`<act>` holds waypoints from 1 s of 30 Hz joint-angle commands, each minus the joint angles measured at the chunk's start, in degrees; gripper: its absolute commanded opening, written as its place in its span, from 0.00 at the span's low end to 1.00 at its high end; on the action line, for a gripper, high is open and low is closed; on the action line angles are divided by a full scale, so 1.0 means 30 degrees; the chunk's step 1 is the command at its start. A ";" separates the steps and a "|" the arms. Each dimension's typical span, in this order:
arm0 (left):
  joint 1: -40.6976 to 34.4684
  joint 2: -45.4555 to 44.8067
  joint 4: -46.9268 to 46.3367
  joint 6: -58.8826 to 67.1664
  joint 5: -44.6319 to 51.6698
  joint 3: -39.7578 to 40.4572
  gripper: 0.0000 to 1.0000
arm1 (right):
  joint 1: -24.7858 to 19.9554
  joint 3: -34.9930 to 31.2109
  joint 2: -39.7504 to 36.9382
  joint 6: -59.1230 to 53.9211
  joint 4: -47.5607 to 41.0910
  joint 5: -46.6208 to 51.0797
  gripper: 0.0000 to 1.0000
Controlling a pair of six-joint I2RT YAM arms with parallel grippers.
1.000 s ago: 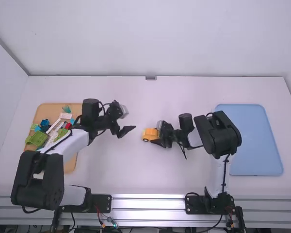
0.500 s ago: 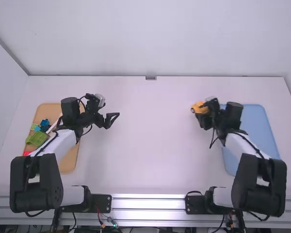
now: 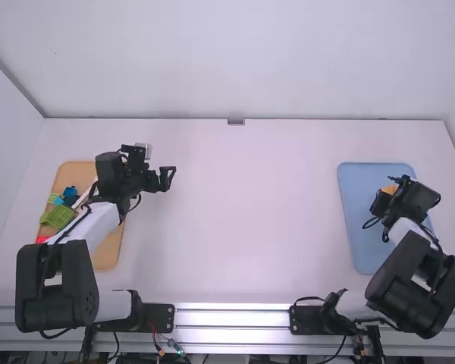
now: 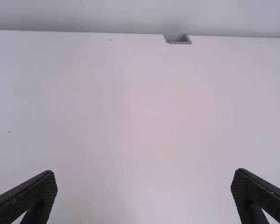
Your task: Assemble lego blocks to make yellow taxi
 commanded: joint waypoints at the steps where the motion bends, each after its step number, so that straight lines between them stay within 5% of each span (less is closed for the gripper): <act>1: -0.0153 -0.0240 -0.0080 -0.0546 -0.0670 -0.0138 0.99 | -0.0277 0.0087 0.0721 0.0313 0.0211 0.0044 0.47; 13: -0.0175 -0.0240 -0.0867 -0.0561 -0.2375 -0.0138 0.99 | 0.0976 0.0087 0.1581 0.0321 0.0117 0.2397 0.58; 17: -0.0160 -0.0248 -0.1202 -0.0561 -0.2142 -0.0095 0.99 | 0.1756 0.0204 0.1574 0.0583 -0.0066 0.3184 0.79; 19: -0.0175 -0.0248 -0.1763 -0.0554 -0.2157 0.0124 0.99 | 0.2280 0.0721 0.1545 0.1311 -0.1144 0.4350 1.00; 30: -0.0940 -0.0874 -0.4911 -0.0379 -0.2215 0.2135 0.99 | 0.4925 0.3206 -0.0918 0.1814 -0.6091 0.5537 0.99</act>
